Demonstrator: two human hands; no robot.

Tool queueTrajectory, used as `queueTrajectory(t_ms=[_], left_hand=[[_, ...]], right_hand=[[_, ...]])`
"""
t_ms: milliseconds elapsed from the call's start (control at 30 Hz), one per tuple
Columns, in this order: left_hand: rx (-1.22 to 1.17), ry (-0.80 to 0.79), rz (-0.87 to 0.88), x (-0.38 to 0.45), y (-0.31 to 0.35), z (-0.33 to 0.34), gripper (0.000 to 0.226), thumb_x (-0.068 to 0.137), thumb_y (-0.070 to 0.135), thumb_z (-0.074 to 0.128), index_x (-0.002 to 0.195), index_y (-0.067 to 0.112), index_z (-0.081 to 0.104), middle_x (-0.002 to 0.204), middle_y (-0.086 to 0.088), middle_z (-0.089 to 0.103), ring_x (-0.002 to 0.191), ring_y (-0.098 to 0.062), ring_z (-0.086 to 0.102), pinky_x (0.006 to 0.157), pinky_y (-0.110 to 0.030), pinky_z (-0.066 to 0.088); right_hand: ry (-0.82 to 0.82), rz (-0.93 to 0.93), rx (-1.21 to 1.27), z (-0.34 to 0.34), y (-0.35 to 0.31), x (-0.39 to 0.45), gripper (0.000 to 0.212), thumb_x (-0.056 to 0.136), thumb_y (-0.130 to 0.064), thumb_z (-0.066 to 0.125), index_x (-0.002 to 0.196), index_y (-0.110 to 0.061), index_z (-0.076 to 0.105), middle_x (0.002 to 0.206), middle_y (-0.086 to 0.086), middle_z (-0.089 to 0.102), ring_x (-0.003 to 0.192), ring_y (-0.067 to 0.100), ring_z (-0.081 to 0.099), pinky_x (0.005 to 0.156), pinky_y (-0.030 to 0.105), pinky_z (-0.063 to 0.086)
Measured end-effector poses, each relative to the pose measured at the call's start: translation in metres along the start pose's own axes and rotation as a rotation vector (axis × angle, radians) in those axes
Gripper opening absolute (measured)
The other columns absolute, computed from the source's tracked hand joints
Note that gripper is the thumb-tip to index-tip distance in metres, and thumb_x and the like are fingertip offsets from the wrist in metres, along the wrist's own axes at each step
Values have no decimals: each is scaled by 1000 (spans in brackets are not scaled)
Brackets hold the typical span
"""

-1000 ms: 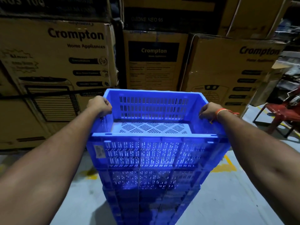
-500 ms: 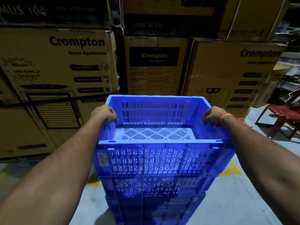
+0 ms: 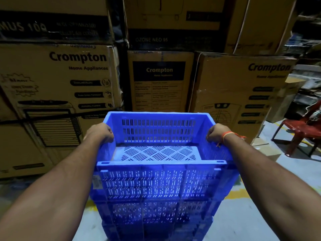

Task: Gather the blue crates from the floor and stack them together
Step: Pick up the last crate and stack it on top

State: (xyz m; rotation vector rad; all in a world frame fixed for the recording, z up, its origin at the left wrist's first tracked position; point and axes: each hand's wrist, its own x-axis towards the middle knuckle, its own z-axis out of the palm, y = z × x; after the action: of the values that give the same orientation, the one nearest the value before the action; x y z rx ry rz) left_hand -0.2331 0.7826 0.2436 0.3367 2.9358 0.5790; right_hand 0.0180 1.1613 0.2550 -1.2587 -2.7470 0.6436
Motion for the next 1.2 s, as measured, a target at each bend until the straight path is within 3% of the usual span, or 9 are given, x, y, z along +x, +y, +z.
queueTrajectory(t_ms=[233,467,733,1000,1100,1200], left_hand=[[25,28,2,-1,-7,4,15,53,30,65,66,35,72,65,0,70,61,-21,70,59,-23,56],[45,41,4,-5,-10,4,14,55,31,62,65,25,70,67,-1,71,62,-23,69,57,-22,51],[58,66,63,-12,-11,-2,16,67,31,61,72,18,69,84,-6,74,83,-28,72,71,-30,57],[9,20,43,-14,-10,-3,15,57,28,75,72,23,74,76,-1,75,72,-21,73,68,-31,62],[4,-5,42,-12,-12,-3,21,52,30,77,71,23,75,72,-3,75,70,-23,74,67,-40,64],[13,-27,52,-8,-12,-4,24,48,32,81,69,22,74,76,-7,76,66,-23,70,71,-39,62]], right_hand=[[-4,-2,6,0,2,-4,9,65,-15,72,72,-16,77,72,2,74,61,18,68,54,24,54],[8,-26,-6,3,4,-2,7,67,-15,74,73,-17,77,74,2,74,65,19,70,61,28,59],[3,-109,-88,5,4,3,3,69,-14,76,71,-16,75,68,5,71,60,23,67,63,29,56],[-4,-124,-82,3,7,6,5,69,-16,78,74,-16,76,70,6,70,62,25,66,63,27,49],[-18,-141,-99,2,7,6,11,71,-15,79,81,-14,78,81,12,73,72,29,69,69,30,52],[-22,-151,-97,2,9,6,17,71,-17,79,88,-13,79,88,11,72,81,30,68,74,31,52]])
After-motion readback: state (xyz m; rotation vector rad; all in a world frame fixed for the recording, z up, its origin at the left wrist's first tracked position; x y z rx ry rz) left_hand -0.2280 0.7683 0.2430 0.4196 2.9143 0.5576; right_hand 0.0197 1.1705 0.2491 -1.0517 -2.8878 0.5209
